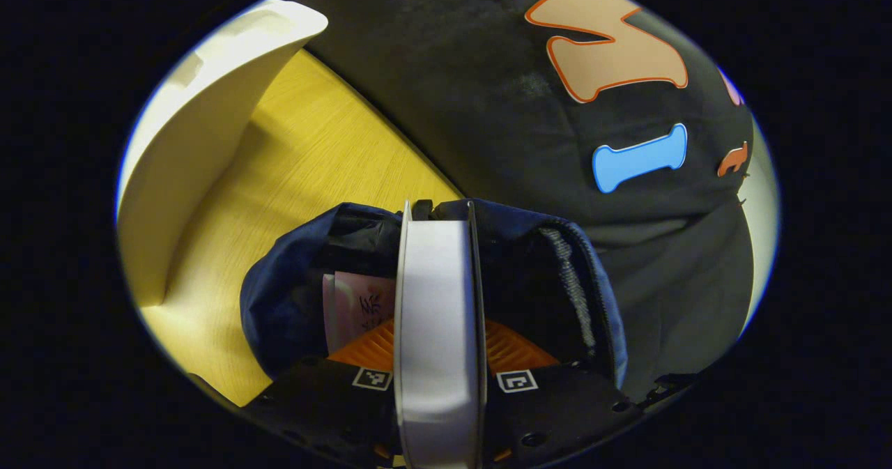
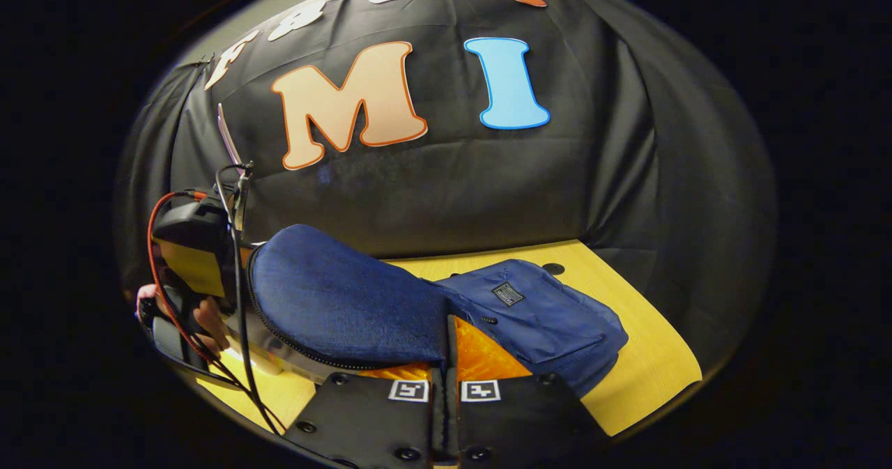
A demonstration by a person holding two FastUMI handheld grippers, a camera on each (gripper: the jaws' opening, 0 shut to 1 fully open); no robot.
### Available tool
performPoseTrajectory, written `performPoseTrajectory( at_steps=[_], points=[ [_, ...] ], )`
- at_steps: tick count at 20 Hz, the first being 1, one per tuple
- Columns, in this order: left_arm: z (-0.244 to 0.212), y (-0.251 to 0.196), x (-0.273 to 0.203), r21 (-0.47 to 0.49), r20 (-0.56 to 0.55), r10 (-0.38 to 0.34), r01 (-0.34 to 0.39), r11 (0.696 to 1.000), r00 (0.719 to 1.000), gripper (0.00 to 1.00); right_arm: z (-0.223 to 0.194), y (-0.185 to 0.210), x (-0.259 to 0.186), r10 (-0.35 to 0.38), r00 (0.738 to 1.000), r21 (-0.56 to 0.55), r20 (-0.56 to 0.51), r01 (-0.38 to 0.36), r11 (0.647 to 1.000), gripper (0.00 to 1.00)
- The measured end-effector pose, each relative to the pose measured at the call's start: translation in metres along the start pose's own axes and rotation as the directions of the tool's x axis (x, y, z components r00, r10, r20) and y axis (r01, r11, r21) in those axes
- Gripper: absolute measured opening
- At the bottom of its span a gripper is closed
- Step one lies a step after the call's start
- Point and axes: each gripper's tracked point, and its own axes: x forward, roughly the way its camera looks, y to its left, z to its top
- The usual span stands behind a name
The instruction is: Open the schoolbag, grab two books from the bookshelf and put them into the schoolbag.
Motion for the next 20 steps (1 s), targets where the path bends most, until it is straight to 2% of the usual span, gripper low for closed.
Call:
performPoseTrajectory(
  at_steps=[2, 4, 12, 15, 19, 20],
  points=[
    [-0.001, 0.006, 0.008, 0.057, 0.016, 0.011, -0.012, 0.998, 1.000, 0.40, 0.002, 0.003, -0.001, 0.005, 1.000, -0.002, 0.003, -0.005, 1.000, 0.03],
    [-0.002, 0.006, 0.015, 0.083, 0.032, -0.010, 0.007, 0.997, 0.999, 0.42, 0.002, 0.005, 0.000, 0.011, 1.000, -0.004, 0.004, -0.011, 1.000, 0.03],
    [-0.019, 0.015, 0.043, -0.003, 0.057, -0.109, 0.110, 0.994, 0.992, 0.43, -0.003, 0.012, 0.001, 0.023, 1.000, -0.027, 0.001, -0.023, 0.999, 0.03],
    [-0.027, 0.024, 0.054, -0.023, 0.059, -0.110, 0.112, 0.993, 0.992, 0.46, -0.004, 0.013, 0.000, 0.022, 1.000, -0.021, -0.002, -0.022, 1.000, 0.03],
    [-0.037, 0.033, 0.056, 0.001, 0.003, -0.037, 0.037, 0.999, 0.999, 0.61, -0.006, 0.009, 0.003, 0.014, 1.000, -0.004, -0.005, -0.014, 1.000, 0.03],
    [-0.039, 0.035, 0.050, 0.040, -0.013, -0.004, 0.005, 0.999, 1.000, 0.75, -0.006, 0.007, 0.002, 0.013, 1.000, 0.007, -0.005, -0.013, 1.000, 0.03]
  ],
)
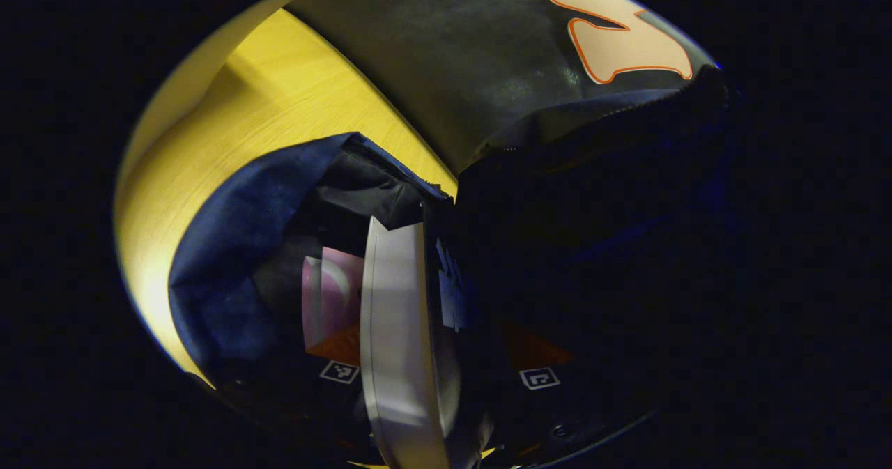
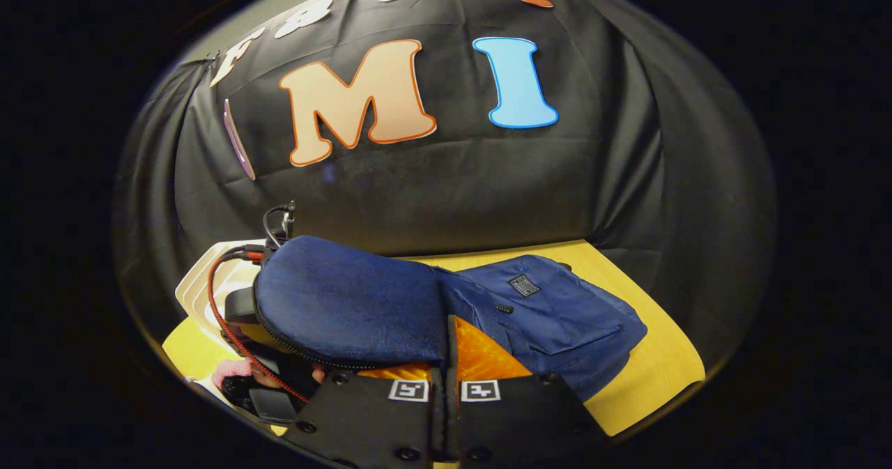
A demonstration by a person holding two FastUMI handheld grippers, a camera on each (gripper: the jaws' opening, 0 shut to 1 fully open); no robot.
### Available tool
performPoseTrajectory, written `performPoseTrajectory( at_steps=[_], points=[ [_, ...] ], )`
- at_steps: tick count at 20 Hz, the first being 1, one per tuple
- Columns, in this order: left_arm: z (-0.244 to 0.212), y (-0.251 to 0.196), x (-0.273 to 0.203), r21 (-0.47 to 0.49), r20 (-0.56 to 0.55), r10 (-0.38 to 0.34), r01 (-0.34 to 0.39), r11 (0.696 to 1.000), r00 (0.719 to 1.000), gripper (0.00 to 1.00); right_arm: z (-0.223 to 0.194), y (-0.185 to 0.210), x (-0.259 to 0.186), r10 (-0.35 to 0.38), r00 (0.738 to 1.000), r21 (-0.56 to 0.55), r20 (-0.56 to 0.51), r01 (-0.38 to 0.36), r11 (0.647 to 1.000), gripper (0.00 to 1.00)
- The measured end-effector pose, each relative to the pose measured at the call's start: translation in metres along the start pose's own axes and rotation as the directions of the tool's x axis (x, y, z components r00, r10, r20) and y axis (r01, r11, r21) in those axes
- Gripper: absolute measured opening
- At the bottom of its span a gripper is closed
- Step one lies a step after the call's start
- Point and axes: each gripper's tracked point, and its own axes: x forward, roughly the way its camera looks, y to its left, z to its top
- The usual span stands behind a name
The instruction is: Open the schoolbag, grab two books from the bookshelf and put them into the schoolbag.
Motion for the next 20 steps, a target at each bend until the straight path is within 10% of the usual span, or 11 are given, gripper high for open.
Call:
performPoseTrajectory(
  at_steps=[5, 14, 20],
  points=[
    [0.002, 0.009, -0.028, 0.125, -0.025, 0.101, -0.097, 0.987, 0.995, 0.95, 0.003, -0.004, 0.001, -0.008, 1.000, 0.041, -0.001, 0.008, 0.999, 0.03],
    [-0.003, 0.005, -0.113, 0.259, -0.073, 0.169, -0.145, 0.955, 0.983, 0.95, -0.011, 0.004, -0.006, 0.019, 0.997, 0.036, -0.068, -0.016, 0.999, 0.10],
    [0.009, 0.002, -0.178, 0.325, -0.043, 0.223, -0.198, 0.925, 0.974, 0.95, -0.035, 0.015, -0.027, 0.032, 0.991, 0.000, -0.133, -0.032, 0.999, 0.78]
  ],
)
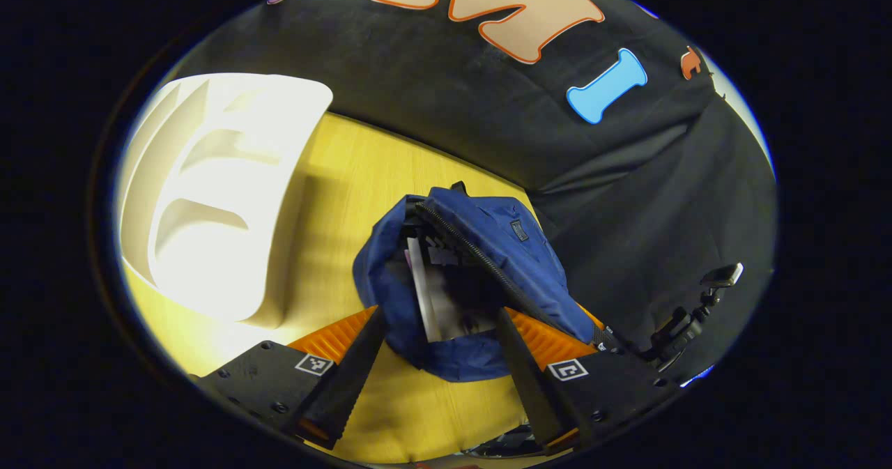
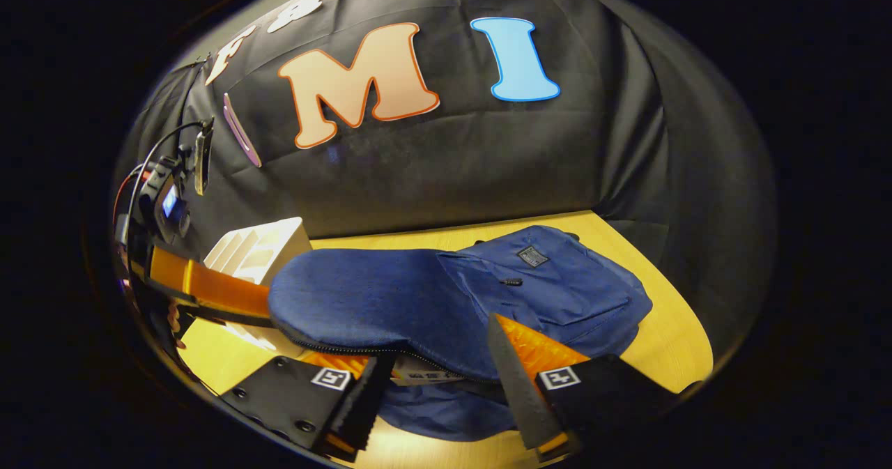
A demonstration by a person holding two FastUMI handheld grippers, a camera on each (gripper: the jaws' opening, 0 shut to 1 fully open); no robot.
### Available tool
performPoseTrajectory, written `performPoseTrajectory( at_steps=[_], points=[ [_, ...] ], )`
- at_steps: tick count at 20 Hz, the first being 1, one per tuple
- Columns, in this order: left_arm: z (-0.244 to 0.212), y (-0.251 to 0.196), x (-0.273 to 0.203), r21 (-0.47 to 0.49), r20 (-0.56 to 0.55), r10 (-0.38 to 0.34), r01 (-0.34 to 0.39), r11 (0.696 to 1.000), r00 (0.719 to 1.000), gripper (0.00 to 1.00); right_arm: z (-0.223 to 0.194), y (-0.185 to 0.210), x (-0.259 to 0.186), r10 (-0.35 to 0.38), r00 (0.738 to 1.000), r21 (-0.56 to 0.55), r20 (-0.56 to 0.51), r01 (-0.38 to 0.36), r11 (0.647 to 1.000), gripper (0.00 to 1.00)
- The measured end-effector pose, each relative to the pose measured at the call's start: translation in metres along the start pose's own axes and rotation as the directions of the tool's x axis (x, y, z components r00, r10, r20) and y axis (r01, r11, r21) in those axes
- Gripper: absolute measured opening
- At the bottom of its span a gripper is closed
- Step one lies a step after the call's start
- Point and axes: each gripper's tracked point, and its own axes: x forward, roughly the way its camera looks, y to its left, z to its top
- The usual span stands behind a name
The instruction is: Open the schoolbag, grab two books from the bookshelf and put them into the schoolbag.
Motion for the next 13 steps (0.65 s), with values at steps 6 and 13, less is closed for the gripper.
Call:
performPoseTrajectory(
  at_steps=[6, 13],
  points=[
    [0.022, 0.026, -0.059, -0.005, 0.072, 0.072, -0.072, 0.997, 0.995, 0.95, -0.013, 0.020, -0.039, -0.021, 0.999, -0.054, -0.046, 0.019, 0.998, 0.97],
    [0.078, 0.054, -0.145, 0.067, 0.289, 0.168, -0.195, 0.978, 0.942, 0.94, 0.056, 0.090, -0.086, 0.083, 0.992, 0.001, 0.095, -0.083, 0.997, 0.99]
  ],
)
